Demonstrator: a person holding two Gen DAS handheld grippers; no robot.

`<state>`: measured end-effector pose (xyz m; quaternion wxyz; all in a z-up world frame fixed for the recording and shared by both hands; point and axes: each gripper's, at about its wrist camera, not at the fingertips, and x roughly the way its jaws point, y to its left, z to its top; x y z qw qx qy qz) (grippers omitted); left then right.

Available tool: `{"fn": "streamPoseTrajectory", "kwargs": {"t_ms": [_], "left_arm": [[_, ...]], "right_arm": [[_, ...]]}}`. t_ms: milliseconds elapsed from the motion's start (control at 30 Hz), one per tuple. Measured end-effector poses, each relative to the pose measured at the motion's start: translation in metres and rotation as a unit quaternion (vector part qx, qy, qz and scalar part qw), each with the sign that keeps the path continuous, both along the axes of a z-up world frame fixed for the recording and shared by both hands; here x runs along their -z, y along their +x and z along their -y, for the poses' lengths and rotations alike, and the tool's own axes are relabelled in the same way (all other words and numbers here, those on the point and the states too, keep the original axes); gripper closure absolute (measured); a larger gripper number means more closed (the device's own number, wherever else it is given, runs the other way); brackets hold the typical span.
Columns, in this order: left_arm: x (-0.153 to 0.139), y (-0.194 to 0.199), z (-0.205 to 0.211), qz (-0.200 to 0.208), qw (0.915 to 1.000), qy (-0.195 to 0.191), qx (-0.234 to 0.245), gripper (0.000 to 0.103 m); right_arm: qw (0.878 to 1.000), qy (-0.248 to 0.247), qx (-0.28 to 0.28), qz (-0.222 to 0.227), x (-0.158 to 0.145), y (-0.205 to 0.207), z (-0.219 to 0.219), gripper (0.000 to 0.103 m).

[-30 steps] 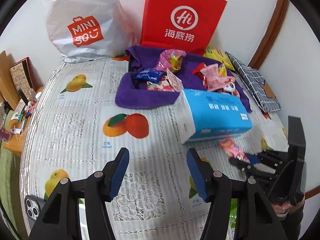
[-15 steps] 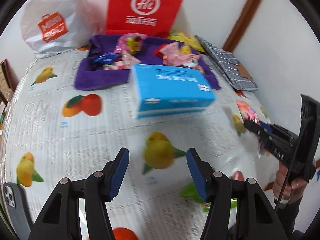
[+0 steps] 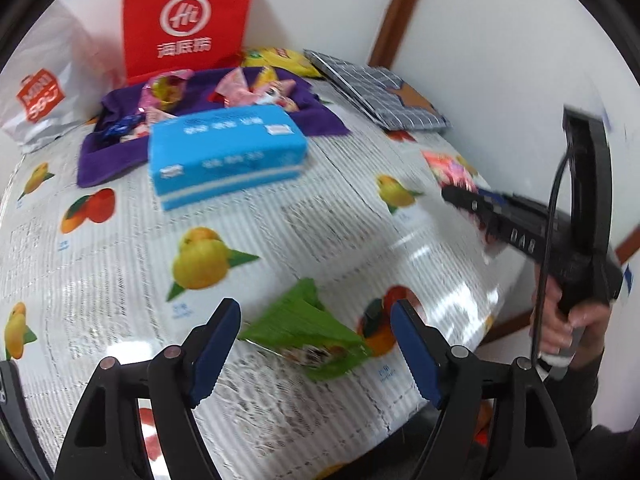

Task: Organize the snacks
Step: 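Grasp the pink Toy Story stick packet with the right tool while the left tool grasps the green snack packet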

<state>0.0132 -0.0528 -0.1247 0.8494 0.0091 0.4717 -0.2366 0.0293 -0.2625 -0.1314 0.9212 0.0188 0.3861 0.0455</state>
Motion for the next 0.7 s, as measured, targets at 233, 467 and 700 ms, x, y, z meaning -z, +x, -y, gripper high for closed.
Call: {"fn": "streamPoseTrajectory", "kwargs": {"t_ms": [233,467,700], "left_arm": [[0.020,-0.005,0.007,-0.016,0.9997,0.010,0.014,0.027],[0.050,-0.003,0.020,-0.004,0.9968,0.079,0.005,0.028],[0.053,0.031,-0.015,0.003,0.9985,0.044,-0.033,0.074]], "right_arm": [[1.000,0.005,0.020,-0.002,0.007,-0.004,0.015,0.084],[1.000,0.006,0.010,-0.017,0.024,0.006,0.008,0.084],[0.999,-0.003,-0.014,-0.032,0.042,0.020,-0.009,0.084]]}}
